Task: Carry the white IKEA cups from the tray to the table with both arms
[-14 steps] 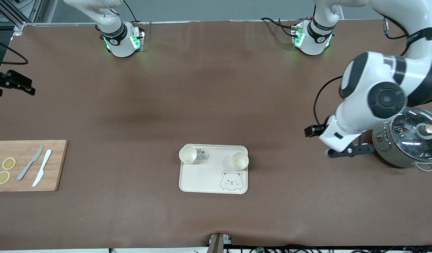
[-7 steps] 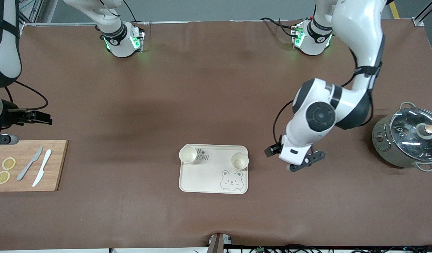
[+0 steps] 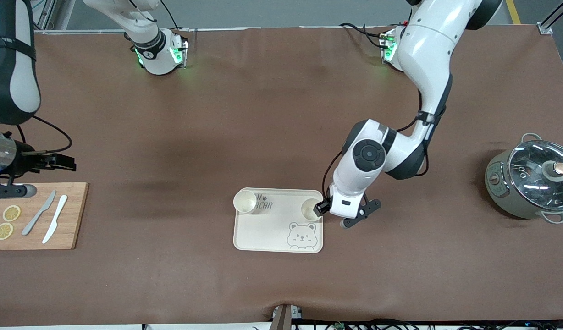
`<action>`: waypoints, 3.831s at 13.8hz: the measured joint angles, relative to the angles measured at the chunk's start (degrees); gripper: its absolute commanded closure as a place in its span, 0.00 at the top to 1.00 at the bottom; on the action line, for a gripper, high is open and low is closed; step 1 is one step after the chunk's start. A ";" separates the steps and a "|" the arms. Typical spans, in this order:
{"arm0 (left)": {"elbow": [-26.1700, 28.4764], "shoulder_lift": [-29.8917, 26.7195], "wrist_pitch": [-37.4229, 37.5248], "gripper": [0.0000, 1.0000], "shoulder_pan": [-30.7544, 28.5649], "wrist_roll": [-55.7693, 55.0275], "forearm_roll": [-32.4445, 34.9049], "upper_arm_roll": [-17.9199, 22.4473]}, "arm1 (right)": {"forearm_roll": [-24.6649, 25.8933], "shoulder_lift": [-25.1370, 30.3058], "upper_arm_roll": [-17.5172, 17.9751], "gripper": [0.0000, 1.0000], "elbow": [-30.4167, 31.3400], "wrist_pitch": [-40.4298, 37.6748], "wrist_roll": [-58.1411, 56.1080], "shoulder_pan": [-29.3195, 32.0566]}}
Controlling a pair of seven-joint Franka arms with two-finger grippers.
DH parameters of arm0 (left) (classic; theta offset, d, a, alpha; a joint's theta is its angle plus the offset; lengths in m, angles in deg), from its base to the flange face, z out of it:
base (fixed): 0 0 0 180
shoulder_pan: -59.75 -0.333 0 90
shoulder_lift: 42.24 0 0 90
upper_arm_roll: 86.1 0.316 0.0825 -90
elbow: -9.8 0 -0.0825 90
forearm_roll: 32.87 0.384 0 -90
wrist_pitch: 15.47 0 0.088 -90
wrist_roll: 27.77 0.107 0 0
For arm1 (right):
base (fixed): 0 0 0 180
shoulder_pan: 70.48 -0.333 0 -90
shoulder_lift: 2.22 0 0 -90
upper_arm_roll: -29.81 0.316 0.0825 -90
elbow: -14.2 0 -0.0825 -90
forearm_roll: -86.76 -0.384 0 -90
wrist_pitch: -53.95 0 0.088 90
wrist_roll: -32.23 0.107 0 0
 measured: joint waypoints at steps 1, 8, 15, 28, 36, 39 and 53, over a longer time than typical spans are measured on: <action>-0.02 0.96 -0.67 0.66 0.41 -0.11 0.00 -0.01 | -1.50 -1.35 0.03 1.00 0.02 1.03 0.02 -0.23; 0.28 2.81 -1.28 0.00 2.06 -0.28 0.00 -0.01 | -11.53 -10.85 0.13 1.00 -0.05 7.14 2.63 -1.95; -1.21 -0.46 3.62 0.00 0.28 4.07 2.88 0.83 | -13.43 -13.88 0.43 1.00 -0.12 11.56 23.38 -10.48; 14.58 -16.42 19.35 0.00 -17.68 14.60 4.00 0.26 | -15.96 -21.02 0.66 1.00 -1.00 30.52 57.16 -29.14; 30.13 -22.48 13.79 0.00 -27.30 31.79 -0.21 -0.27 | -15.99 -23.64 0.65 0.00 -1.24 30.93 63.77 -31.36; 35.13 -22.40 6.61 0.00 -28.24 35.09 -0.24 -0.31 | -16.77 -23.72 0.64 0.00 -1.33 30.93 65.81 -31.41; 35.10 -20.25 -0.41 1.00 -28.46 37.70 -2.59 -2.94 | -20.49 -21.53 -1.04 0.00 -7.69 9.74 51.60 -24.05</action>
